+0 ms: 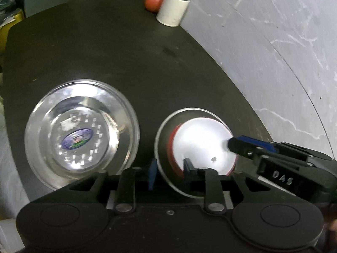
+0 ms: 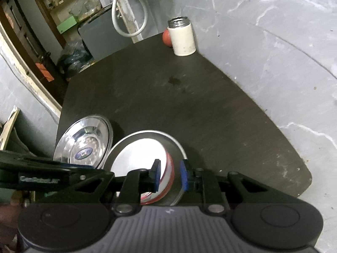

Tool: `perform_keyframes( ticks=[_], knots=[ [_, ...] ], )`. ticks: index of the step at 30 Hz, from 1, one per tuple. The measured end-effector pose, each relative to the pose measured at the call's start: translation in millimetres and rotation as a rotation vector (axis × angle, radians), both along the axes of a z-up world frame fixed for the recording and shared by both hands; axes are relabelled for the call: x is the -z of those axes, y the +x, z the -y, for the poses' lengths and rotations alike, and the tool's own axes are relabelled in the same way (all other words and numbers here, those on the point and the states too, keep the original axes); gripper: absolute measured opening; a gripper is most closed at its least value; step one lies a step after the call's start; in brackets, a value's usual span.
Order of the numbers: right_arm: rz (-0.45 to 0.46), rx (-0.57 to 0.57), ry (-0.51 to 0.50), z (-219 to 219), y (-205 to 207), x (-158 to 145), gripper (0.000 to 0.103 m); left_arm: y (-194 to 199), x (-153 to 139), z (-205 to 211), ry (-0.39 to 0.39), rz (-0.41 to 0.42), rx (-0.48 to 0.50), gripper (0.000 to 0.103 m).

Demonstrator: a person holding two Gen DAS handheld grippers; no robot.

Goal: Organize plates and bowls
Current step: 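Open both grippers to release the white bowl, then move both grippers to the steel bowl rim and close on it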

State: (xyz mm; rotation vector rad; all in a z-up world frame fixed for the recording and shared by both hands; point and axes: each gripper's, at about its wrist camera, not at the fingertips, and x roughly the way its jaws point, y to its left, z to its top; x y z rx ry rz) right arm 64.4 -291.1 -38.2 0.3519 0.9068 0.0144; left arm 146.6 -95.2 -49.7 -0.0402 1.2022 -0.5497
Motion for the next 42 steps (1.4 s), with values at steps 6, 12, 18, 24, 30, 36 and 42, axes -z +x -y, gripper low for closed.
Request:
perform_keyframes(
  ticks=[6, 12, 18, 24, 30, 36, 42],
  knots=[
    [-0.01, 0.036, -0.002, 10, 0, 2, 0.06, -5, -1, -18, 0.008, -0.014, -0.054, 0.063],
    [-0.027, 0.054, -0.026, 14, 0, 4, 0.087, -6, 4, -29, -0.003, -0.044, -0.104, 0.085],
    [-0.025, 0.079, -0.04, 20, -4, 3, 0.1, -5, 14, -32, -0.058, -0.103, -0.145, 0.1],
    [-0.054, 0.104, -0.052, 26, -7, 6, 0.102, -6, 22, -29, -0.111, -0.149, -0.146, 0.102],
    [-0.081, 0.12, -0.073, 30, -10, 9, 0.102, -5, 26, -21, -0.106, -0.154, -0.138, 0.102],
    [-0.097, 0.126, -0.086, 32, -15, 11, 0.102, 0, 34, -17, -0.098, -0.182, -0.169, 0.102],
    [-0.117, 0.124, -0.096, 34, -15, 13, 0.103, 2, 43, -19, -0.095, -0.208, -0.224, 0.102]
  ],
)
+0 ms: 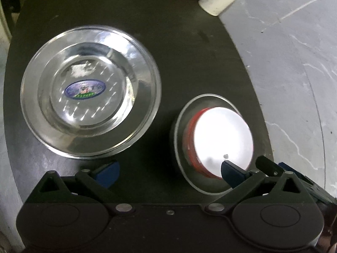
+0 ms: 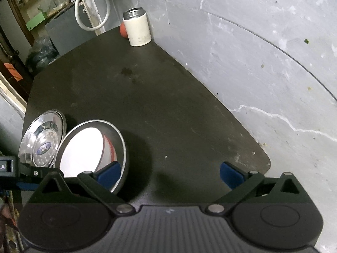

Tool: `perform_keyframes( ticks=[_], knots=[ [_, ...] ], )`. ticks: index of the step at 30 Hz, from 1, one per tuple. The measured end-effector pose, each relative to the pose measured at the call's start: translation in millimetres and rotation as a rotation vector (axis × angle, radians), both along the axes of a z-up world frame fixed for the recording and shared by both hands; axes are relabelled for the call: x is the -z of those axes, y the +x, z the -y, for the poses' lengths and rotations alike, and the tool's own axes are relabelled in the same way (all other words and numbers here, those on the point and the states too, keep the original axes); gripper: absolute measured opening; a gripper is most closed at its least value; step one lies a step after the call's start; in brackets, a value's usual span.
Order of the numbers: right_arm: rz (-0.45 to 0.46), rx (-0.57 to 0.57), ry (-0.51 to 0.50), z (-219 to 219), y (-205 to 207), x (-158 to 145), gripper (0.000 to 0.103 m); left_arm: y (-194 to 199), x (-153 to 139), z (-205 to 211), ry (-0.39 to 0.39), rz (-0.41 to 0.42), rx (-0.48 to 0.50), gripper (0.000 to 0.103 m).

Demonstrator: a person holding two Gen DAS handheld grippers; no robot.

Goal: Organize plates and bowls
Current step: 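Move both grippers to the steel bowl rim and close on it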

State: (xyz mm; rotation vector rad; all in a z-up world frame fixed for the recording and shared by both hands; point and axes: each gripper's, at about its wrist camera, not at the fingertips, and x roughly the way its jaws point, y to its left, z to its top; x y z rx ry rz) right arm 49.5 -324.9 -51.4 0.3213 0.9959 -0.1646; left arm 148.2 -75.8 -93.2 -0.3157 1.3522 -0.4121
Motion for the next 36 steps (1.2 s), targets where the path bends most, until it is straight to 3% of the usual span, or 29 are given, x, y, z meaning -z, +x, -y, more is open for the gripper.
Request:
perform_keyframes(
  ticks=[6, 11, 25, 36],
  knots=[
    [-0.017, -0.029, 0.002, -1, 5, 6, 0.103, -3, 1, -8, 0.022, 0.003, -0.041, 0.102],
    [-0.034, -0.057, -0.002, -2, 10, 10, 0.103, -3, 2, -15, -0.028, 0.022, -0.076, 0.102],
    [-0.057, -0.145, -0.041, -11, 26, 16, 0.103, -10, 8, -13, 0.012, 0.058, -0.136, 0.102],
    [-0.063, -0.147, -0.054, -14, 25, 17, 0.103, -21, -5, -17, 0.039, 0.115, -0.101, 0.102]
  ],
)
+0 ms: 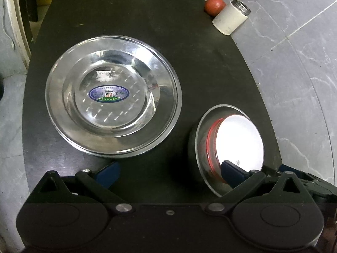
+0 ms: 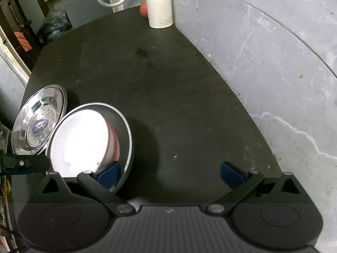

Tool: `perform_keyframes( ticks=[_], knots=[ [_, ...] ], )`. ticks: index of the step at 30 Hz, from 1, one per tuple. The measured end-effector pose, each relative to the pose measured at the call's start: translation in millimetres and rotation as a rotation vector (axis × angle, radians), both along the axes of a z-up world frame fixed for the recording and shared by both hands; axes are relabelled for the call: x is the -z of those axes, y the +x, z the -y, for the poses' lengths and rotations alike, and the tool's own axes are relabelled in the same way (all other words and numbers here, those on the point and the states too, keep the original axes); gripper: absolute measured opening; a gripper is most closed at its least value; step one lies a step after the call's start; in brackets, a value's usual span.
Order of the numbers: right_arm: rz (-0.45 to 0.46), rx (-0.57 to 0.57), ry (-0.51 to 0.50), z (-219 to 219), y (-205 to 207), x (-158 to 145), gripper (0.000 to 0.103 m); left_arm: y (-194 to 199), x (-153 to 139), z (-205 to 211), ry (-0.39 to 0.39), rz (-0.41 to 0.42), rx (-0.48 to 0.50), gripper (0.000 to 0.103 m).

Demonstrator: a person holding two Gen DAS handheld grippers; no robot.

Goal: Organize plates and bowls
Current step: 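Move both grippers to the steel bowl rim and close on it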

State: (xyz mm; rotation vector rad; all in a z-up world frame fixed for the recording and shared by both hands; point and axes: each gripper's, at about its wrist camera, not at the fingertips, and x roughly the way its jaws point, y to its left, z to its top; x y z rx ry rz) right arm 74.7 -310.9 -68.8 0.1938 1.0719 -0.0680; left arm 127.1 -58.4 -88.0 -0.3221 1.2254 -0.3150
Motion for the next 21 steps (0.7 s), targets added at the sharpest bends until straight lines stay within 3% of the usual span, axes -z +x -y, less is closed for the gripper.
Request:
perform_keyframes(
  ticks=[7, 21],
  knots=[
    [0.005, 0.01, -0.004, 1, 0, -1, 0.103, -5, -4, -7, 0.037, -0.008, 0.005, 0.099],
    [0.015, -0.013, -0.005, 1, 0, 2, 0.102, -3, 2, 7, 0.033, 0.011, 0.049, 0.081]
  ],
)
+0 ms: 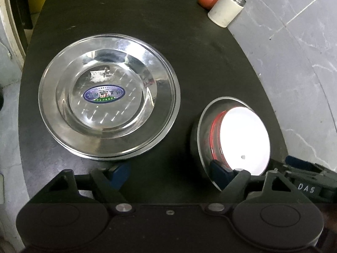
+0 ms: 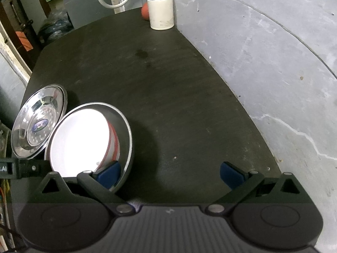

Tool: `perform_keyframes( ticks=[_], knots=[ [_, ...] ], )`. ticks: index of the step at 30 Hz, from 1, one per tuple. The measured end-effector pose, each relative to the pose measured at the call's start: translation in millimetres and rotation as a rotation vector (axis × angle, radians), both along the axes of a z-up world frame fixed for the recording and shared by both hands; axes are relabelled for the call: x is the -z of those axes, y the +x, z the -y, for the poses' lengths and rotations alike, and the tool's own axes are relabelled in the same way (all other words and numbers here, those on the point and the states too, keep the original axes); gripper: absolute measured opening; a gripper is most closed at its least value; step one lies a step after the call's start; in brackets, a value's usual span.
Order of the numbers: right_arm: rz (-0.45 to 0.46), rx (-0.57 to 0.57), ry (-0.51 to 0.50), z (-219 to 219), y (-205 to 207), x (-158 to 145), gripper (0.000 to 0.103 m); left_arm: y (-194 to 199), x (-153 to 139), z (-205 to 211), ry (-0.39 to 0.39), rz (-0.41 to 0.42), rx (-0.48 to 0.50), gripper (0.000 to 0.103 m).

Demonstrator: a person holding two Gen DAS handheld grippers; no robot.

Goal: Organize plates and bowls
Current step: 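Move both grippers to the steel bowl rim and close on it, then lift the steel bowl with nested bowls using both grippers toward the plate stack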

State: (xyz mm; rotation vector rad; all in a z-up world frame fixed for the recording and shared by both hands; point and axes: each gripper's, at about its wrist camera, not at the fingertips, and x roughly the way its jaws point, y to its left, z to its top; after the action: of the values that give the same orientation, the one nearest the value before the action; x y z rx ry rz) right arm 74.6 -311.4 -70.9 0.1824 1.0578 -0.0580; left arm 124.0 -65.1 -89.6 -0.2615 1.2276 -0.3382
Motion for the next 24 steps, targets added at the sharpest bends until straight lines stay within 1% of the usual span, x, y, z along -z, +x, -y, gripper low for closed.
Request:
perform_keyframes(
  ticks=[2, 6, 7, 9, 10, 11, 12, 14, 15, 16, 17, 18, 19, 21, 23, 24],
  knots=[
    [0.004, 0.001, 0.008, 1, 0, 0, 0.1, 0, 0, 1, -0.008, 0.004, -0.002, 0.078],
    [0.023, -0.006, 0.046, 3, -2, -1, 0.09, 1, -1, 4, -0.01, 0.011, 0.009, 0.074],
    [0.027, -0.01, 0.05, 3, -3, -2, 0.088, 1, -1, 5, -0.013, 0.014, 0.015, 0.071],
    [0.036, -0.021, 0.065, 2, -4, -3, 0.079, 1, -3, 7, -0.022, 0.021, 0.027, 0.065],
    [0.043, -0.028, 0.076, 3, -4, -4, 0.076, 1, -4, 9, -0.027, 0.026, 0.035, 0.06],
    [0.047, -0.033, 0.084, 2, -4, -5, 0.072, 1, -5, 10, -0.031, 0.032, 0.045, 0.055],
    [0.052, -0.039, 0.093, 2, -5, -6, 0.066, 1, -6, 12, -0.035, 0.038, 0.053, 0.052],
    [0.063, -0.055, 0.113, 2, -6, -7, 0.058, 1, -8, 16, -0.05, 0.05, 0.07, 0.041],
    [0.066, -0.06, 0.118, 1, -5, -7, 0.054, 0, -8, 18, -0.055, 0.056, 0.078, 0.039],
    [0.07, -0.066, 0.123, 1, -5, -7, 0.052, 0, -8, 19, -0.059, 0.063, 0.085, 0.035],
    [0.075, -0.073, 0.13, 0, -7, -8, 0.047, 0, -9, 20, -0.065, 0.074, 0.094, 0.028],
    [0.08, -0.081, 0.137, 0, -7, -8, 0.04, -1, -10, 21, -0.071, 0.087, 0.107, 0.024],
    [0.085, -0.093, 0.143, -2, -8, -9, 0.037, -2, -11, 23, -0.07, 0.105, 0.123, 0.019],
    [0.095, -0.115, 0.143, -5, -8, -11, 0.026, -3, -12, 29, -0.046, 0.133, 0.141, 0.018],
    [0.102, -0.129, 0.145, -7, -8, -12, 0.021, -2, -12, 29, -0.044, 0.141, 0.144, 0.018],
    [0.104, -0.131, 0.145, -8, -9, -12, 0.021, -1, -11, 28, -0.048, 0.14, 0.143, 0.018]
  ],
)
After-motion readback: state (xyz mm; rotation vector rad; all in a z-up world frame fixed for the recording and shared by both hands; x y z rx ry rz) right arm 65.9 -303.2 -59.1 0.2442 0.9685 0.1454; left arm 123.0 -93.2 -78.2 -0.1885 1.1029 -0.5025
